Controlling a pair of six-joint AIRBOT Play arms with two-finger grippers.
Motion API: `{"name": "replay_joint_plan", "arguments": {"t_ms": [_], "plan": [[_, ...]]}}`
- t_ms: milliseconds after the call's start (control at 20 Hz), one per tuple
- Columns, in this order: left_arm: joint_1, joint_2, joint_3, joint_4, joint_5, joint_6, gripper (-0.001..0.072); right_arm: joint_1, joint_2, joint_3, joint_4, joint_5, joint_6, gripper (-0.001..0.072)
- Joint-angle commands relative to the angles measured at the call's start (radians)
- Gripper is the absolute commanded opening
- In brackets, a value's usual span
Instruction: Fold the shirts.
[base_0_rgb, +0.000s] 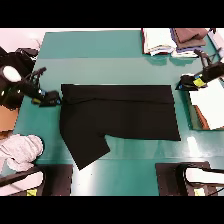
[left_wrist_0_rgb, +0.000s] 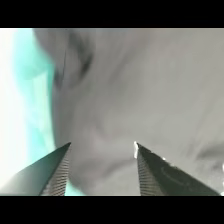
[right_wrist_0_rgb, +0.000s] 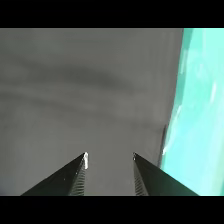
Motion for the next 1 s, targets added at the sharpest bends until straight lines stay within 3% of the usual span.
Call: {"name": "replay_joint_plan", "arguments": {"t_ms": [0,100,300,550,750,800,850,900,950], "plan": [[-0.001,0.231,-0.274,0.035,-0.009,-0.038,0.0476,-0.052,0.181,-0.179,0.074,-0.020,-0.029,0.0342],[-0.001,0.311,-0.409,0.026,-0.005,-0.077,0.0476,-0.073,0.253,-0.257,0.102,-0.058,-0.033,0.0342],[-0.001,0.341,-0.570,-0.091,0.079,-0.065,0.0476,-0.082,0.326,-0.335,0.121,-0.084,-0.034,0.0342],[-0.001,0.341,-0.665,-0.225,0.209,-0.039,0.0476,-0.082,0.343,-0.337,0.124,-0.077,-0.033,0.0342],[-0.001,0.341,-0.677,-0.285,0.220,-0.005,0.0473,-0.082,0.343,-0.337,0.124,-0.068,-0.033,0.0342],[-0.001,0.341,-0.677,-0.285,0.217,-0.005,0.0346,-0.083,0.343,-0.337,0.113,-0.059,-0.033,0.0341],[-0.001,0.342,-0.673,-0.285,0.209,0.003,0.0121,-0.083,0.343,-0.338,0.094,-0.043,-0.033,0.0341],[-0.001,0.343,-0.661,-0.283,0.194,0.014,0.0027,-0.082,0.343,-0.342,0.063,-0.026,-0.033,0.0341],[-0.001,0.343,-0.640,-0.279,0.171,0.032,0.0025,-0.085,0.345,-0.360,0.023,-0.011,-0.033,0.0341]]}}
